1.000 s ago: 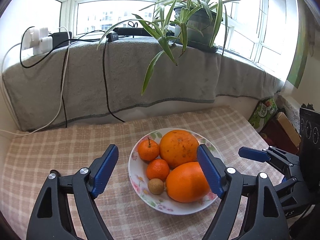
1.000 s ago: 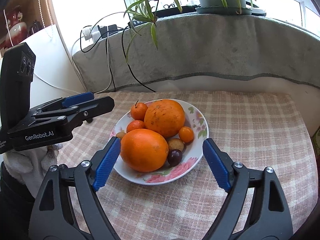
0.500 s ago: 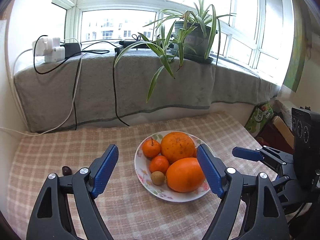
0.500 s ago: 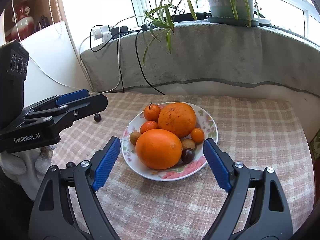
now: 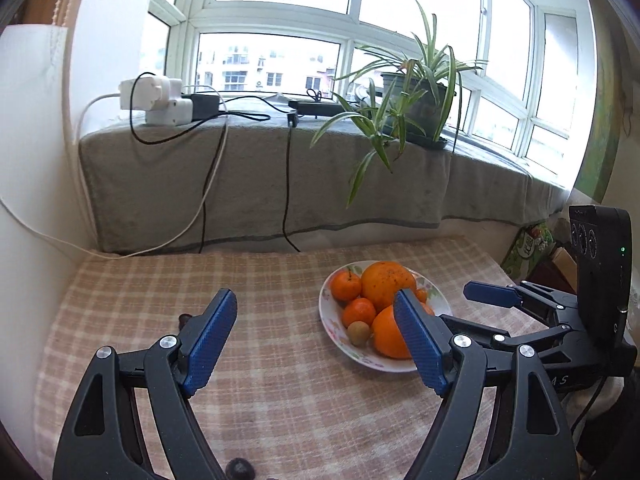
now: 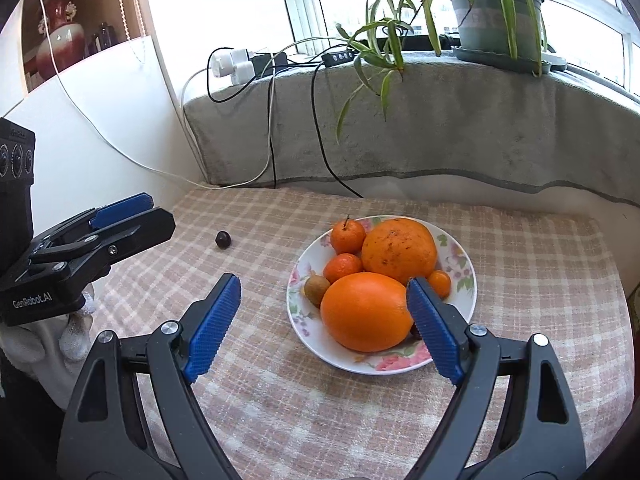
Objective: Organize fruits
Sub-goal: 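Move the right gripper to the second dark plum on the cloth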
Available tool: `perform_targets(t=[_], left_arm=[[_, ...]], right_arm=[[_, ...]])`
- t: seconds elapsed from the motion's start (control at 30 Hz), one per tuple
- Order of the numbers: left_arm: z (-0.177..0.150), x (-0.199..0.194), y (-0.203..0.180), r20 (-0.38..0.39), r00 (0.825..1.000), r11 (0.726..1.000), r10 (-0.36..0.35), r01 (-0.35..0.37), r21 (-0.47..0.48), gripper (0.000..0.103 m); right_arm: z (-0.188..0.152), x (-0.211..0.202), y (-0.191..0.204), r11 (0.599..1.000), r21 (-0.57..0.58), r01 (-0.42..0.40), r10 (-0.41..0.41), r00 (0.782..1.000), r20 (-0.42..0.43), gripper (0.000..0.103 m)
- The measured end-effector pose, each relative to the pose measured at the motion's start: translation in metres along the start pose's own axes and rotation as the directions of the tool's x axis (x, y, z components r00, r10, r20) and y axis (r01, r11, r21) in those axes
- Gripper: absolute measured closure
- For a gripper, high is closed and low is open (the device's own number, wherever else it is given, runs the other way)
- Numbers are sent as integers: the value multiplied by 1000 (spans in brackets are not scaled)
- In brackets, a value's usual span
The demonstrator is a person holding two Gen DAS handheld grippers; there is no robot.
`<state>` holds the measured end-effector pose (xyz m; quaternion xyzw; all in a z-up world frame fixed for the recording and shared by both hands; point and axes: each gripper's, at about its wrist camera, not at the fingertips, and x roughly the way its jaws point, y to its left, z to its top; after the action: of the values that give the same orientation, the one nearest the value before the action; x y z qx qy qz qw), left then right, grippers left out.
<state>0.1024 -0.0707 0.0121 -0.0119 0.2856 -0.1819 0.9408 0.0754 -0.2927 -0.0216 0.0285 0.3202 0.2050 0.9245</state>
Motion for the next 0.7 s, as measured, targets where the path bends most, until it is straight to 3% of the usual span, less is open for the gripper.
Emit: perform_targets(t=[0.37,0.53,0.7], left_arm=[[-29,-41,57,6,996,992,94,-93,-82,22],[-51,-53,72,-20,994,988,105,-107,-110,22],[-75,-50,77,-73,993,986,93,-102,-130,23]], right_arm=[[16,21,21,998,19,-66,66,998,6,16],[25,38,30,992,44,-116,117,993,-14,16],[34,63,51,991,-2,-137,137,989,-55,16]])
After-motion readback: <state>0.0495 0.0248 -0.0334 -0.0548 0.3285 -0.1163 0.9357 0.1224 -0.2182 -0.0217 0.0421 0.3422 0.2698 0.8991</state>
